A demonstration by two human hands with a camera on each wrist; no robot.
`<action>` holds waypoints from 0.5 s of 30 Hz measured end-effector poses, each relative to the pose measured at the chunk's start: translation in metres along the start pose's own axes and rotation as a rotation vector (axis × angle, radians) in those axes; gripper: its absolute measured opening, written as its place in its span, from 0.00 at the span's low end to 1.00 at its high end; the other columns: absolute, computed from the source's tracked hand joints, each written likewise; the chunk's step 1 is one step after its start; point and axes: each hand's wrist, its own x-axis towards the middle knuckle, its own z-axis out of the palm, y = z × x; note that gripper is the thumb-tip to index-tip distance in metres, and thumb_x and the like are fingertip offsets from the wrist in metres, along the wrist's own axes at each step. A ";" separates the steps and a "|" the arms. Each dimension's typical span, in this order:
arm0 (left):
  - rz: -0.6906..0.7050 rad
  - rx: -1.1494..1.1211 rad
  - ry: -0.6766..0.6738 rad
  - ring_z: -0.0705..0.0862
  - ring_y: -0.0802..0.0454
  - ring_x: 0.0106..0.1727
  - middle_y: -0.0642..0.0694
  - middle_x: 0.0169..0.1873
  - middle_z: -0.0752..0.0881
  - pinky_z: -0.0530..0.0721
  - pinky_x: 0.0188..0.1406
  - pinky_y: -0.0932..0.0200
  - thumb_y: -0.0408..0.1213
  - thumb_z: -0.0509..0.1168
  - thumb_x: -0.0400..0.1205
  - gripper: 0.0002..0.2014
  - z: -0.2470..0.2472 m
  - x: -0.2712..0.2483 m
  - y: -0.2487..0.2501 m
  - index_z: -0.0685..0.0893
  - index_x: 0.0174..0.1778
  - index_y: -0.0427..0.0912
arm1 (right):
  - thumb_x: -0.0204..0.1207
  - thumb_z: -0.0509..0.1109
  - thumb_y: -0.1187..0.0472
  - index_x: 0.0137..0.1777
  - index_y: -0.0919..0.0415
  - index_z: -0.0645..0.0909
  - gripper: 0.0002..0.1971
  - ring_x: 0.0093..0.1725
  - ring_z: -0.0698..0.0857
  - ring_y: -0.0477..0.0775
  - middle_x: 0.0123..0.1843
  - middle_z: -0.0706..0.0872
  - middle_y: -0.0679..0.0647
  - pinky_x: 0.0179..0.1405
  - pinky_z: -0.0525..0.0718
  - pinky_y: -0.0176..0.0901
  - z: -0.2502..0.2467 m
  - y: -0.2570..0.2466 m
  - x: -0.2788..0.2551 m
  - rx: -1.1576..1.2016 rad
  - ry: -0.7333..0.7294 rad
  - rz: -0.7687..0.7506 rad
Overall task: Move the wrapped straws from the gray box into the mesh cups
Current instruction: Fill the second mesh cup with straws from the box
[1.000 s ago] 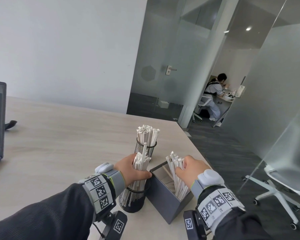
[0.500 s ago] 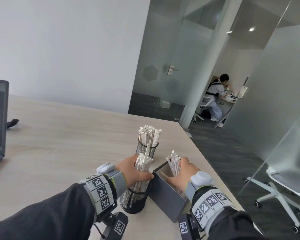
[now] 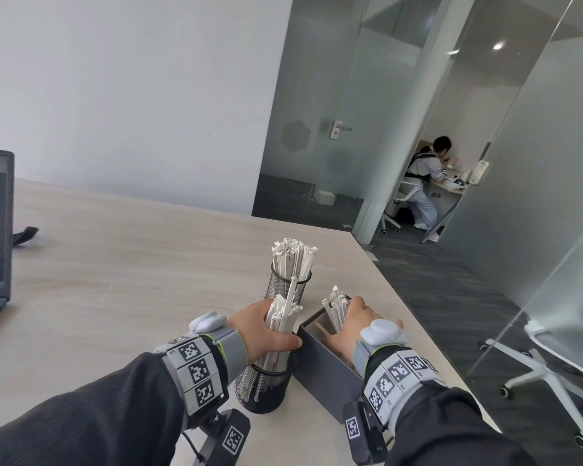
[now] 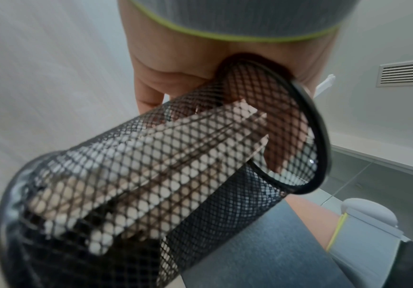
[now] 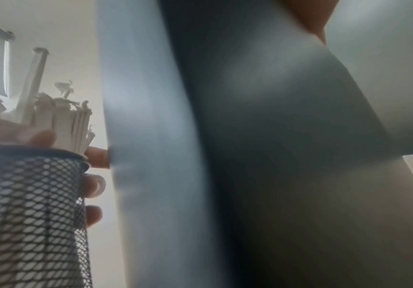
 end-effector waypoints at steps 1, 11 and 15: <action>0.002 -0.003 0.001 0.86 0.57 0.43 0.54 0.40 0.87 0.79 0.39 0.64 0.53 0.80 0.67 0.19 0.000 0.000 0.000 0.82 0.48 0.54 | 0.57 0.57 0.15 0.60 0.55 0.70 0.46 0.54 0.87 0.56 0.54 0.86 0.49 0.62 0.69 0.59 -0.002 0.000 0.000 0.006 -0.004 -0.011; 0.020 -0.008 -0.010 0.83 0.59 0.39 0.56 0.36 0.85 0.76 0.36 0.63 0.54 0.79 0.66 0.16 0.000 0.001 0.001 0.78 0.41 0.58 | 0.59 0.56 0.21 0.48 0.46 0.76 0.32 0.56 0.83 0.60 0.56 0.83 0.49 0.60 0.81 0.55 0.007 0.006 0.008 0.073 -0.114 -0.204; 0.020 0.001 -0.005 0.84 0.59 0.39 0.55 0.37 0.86 0.76 0.36 0.64 0.52 0.79 0.68 0.15 0.000 0.000 0.001 0.80 0.42 0.56 | 0.64 0.68 0.38 0.49 0.47 0.73 0.19 0.48 0.86 0.60 0.50 0.87 0.51 0.53 0.85 0.49 0.000 0.008 0.008 0.136 -0.179 -0.152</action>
